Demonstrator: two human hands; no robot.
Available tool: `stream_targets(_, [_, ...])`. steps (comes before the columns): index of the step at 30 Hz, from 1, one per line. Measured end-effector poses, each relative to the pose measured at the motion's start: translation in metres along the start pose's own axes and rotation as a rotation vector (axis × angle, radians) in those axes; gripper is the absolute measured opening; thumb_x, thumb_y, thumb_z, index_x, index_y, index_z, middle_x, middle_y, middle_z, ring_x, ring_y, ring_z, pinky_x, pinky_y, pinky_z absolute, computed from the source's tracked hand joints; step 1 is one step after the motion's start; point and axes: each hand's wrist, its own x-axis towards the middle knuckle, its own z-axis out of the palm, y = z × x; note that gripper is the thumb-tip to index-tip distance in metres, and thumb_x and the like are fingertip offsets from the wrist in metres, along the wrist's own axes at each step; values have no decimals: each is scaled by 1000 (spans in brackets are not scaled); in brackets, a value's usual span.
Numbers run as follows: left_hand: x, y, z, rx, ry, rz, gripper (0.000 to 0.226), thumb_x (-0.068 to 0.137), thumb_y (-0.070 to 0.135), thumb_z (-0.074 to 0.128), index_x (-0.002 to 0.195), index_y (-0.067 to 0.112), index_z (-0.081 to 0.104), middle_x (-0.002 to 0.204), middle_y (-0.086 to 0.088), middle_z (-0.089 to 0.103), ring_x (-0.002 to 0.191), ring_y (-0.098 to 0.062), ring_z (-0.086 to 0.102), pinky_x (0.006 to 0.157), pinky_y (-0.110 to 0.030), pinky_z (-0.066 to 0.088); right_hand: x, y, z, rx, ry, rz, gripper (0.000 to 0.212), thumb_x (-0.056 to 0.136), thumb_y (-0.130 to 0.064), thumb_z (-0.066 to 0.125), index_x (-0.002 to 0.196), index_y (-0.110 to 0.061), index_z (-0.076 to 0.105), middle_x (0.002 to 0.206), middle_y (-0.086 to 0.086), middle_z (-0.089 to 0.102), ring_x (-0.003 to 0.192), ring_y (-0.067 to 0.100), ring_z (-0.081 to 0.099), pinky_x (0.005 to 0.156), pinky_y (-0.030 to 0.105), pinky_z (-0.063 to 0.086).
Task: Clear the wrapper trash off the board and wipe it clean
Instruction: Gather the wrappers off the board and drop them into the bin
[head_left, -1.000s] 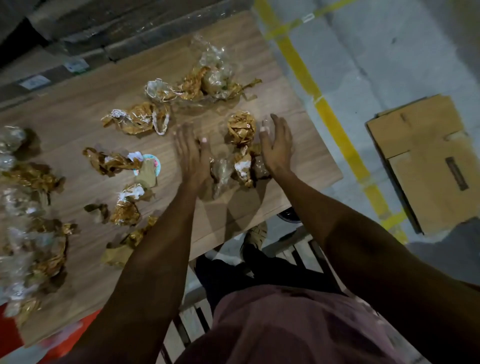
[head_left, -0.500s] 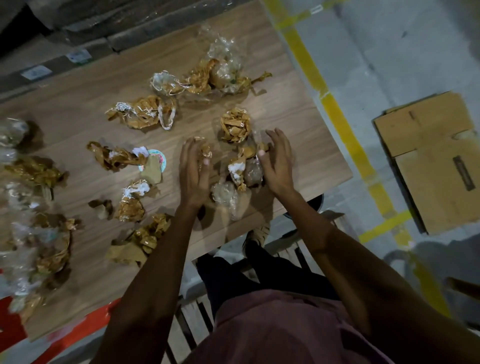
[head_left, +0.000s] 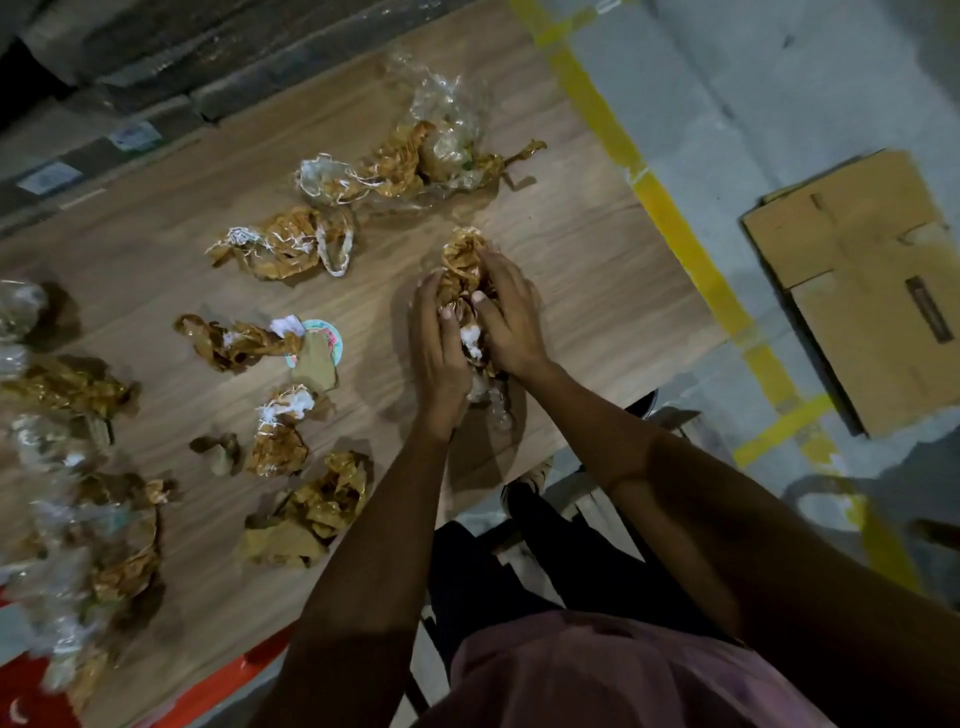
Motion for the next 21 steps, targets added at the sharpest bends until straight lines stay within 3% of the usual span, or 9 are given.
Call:
stream_targets(4, [4,23,8,-225,117,-131,49,106,21,36,152,4,37,151,-2,41,136,11,41,115,-20,34,-8,-10,10,133,30,149,72,98,-50,42,158,-10,38,140,14,50,132,28,49,113,45,39])
stream_targets(8, [17,33,10,-339,123,-197,51,101,35,40,131,-3,59,127,-9,61,118,-7,59,103,-25,45,-20,-20,15,305,153,273,69,92,-49,45,137,2,61,120,11,45,117,23,51,106,27,43])
stream_targets(11, [20,32,6,-402,75,-186,47,98,36,42,113,-1,66,109,-12,67,103,-15,64,94,-28,49,-29,-25,22,415,290,332,60,90,-43,51,127,2,67,126,14,47,125,25,49,109,28,41])
stream_targets(14, [23,35,4,-466,49,-186,39,98,38,45,103,10,71,105,-23,69,101,-30,64,93,-43,50,-33,-38,24,545,413,423,44,91,-27,55,120,2,70,132,22,53,125,22,52,106,21,43])
stream_targets(18, [21,56,4,-455,-19,-110,34,99,35,44,98,19,74,103,-17,72,100,-36,67,92,-51,52,-39,-58,13,631,588,499,29,86,-23,58,107,-10,73,123,20,64,120,32,60,105,44,50])
stream_targets(21, [12,75,9,-496,-94,-78,32,100,32,46,99,18,75,106,-19,72,103,-43,67,92,-56,53,-50,-69,-4,619,703,541,25,85,-25,59,99,-12,74,113,15,70,111,29,65,97,43,54])
